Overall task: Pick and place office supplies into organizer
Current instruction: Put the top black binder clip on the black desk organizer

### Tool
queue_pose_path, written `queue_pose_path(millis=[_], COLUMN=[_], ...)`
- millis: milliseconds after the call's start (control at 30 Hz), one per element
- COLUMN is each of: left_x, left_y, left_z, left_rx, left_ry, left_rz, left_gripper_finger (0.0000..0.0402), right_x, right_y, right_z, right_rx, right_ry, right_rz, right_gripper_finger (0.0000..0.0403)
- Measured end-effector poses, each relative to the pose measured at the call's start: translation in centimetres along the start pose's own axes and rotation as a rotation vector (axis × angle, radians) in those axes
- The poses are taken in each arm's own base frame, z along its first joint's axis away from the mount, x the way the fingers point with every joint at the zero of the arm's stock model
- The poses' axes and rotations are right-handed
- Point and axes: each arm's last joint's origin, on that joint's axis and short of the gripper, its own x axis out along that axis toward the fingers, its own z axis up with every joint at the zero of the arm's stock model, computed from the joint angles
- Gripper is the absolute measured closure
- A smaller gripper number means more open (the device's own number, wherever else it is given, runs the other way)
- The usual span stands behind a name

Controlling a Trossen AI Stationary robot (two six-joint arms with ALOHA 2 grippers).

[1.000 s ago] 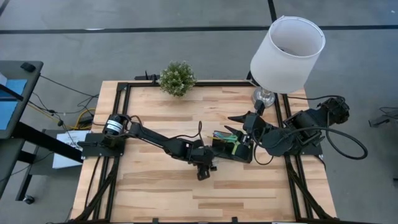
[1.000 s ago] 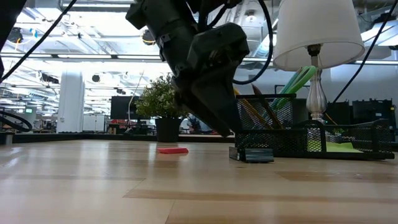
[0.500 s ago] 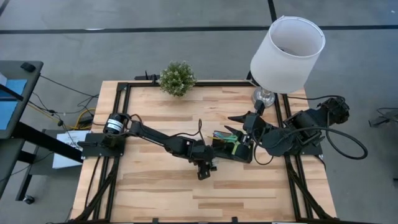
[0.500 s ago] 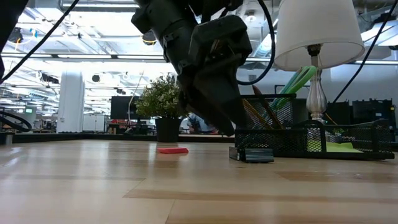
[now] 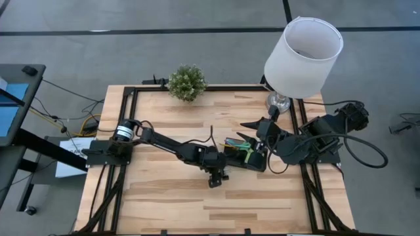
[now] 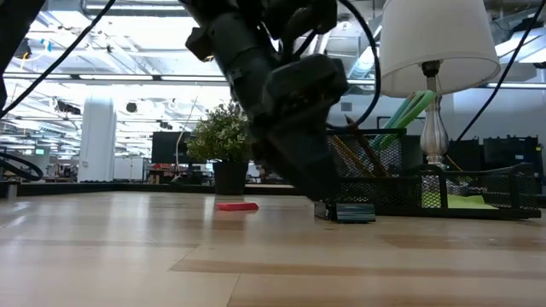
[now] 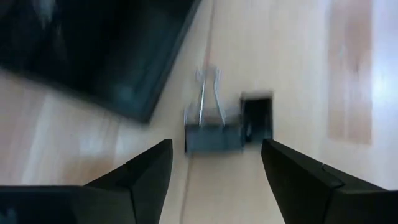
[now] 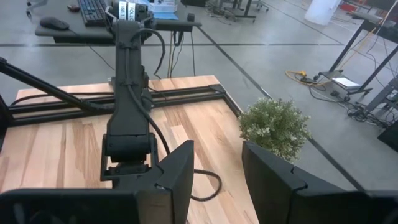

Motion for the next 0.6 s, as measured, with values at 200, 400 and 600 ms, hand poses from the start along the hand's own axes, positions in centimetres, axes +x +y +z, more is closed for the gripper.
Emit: queue_pose_path(millis=[200, 400, 600], left_x=[0.18, 0.2, 0.2], left_y=[0.24, 0.39, 0.42], left_z=[0.24, 0.15, 0.18], left_rx=[0.019, 0.013, 0.008], left_ry=[-0.017, 0.006, -0.001], left_rz=[-0.004, -0.023, -0.012], left_gripper_finger=[0.0159, 0.0149, 0.0145], right_x=[0.01, 0.0, 0.01], right_y=[-0.01, 0.0, -0.01], right_z=[0.0, 0.0, 0.0], right_rx=[0.0, 0.0, 0.0], right_ry=[0.0, 0.0, 0.0], right_rz=[0.0, 0.0, 0.0], right_gripper_finger=[0.0274, 0.0274, 0.0274])
